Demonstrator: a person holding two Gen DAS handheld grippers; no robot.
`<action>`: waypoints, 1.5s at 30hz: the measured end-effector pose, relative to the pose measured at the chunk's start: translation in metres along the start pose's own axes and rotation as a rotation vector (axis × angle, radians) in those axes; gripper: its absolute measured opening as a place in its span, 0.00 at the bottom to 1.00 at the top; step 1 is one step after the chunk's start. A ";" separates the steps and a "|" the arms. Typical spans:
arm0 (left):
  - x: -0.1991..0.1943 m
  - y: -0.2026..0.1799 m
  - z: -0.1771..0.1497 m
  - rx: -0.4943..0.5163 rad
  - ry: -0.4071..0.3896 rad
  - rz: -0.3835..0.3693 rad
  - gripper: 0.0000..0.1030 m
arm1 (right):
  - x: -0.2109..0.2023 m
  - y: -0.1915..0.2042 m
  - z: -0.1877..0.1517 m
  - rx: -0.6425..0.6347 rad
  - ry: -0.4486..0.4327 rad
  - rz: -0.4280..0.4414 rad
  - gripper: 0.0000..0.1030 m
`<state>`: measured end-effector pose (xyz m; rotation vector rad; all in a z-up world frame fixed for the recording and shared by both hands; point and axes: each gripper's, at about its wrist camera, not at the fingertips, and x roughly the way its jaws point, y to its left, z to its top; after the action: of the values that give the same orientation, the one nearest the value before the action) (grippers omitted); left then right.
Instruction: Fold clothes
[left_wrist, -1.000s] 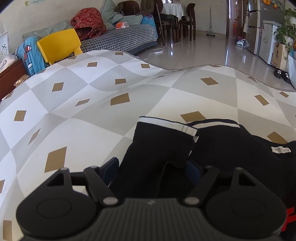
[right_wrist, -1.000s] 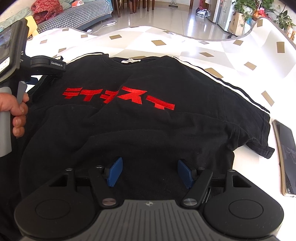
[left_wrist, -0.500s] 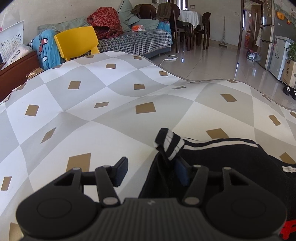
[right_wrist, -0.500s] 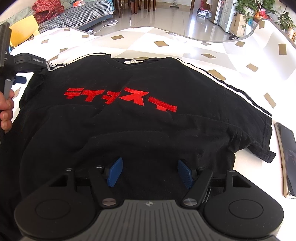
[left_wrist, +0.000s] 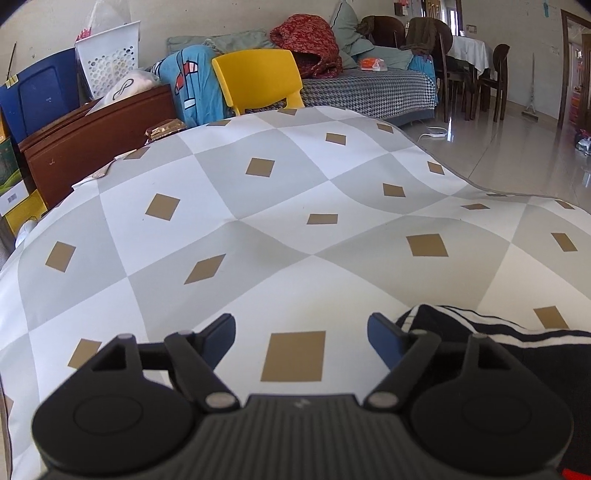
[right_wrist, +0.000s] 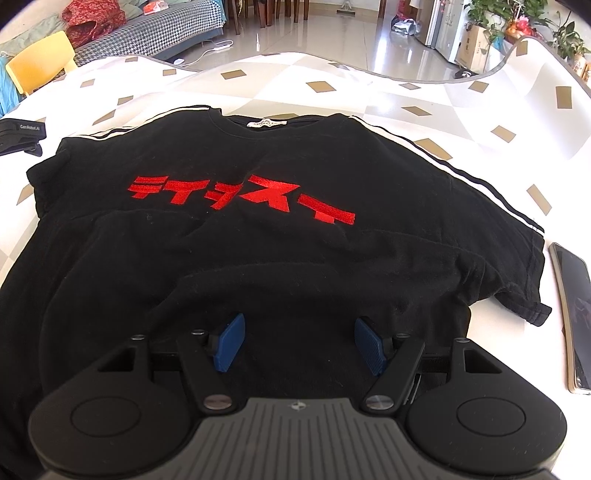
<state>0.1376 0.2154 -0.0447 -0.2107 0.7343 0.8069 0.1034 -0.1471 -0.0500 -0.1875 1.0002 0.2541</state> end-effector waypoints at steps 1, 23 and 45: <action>-0.004 -0.002 -0.001 0.009 -0.003 -0.021 0.78 | 0.000 0.000 0.000 0.001 0.000 -0.001 0.64; -0.026 -0.083 -0.065 0.267 0.122 -0.305 0.94 | -0.007 -0.015 -0.009 0.007 0.040 -0.004 0.64; -0.001 -0.042 -0.044 0.154 0.160 -0.245 1.00 | -0.019 -0.034 -0.022 0.024 0.091 -0.012 0.65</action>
<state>0.1445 0.1670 -0.0810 -0.2231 0.8978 0.5022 0.0865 -0.1881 -0.0441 -0.1849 1.0919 0.2238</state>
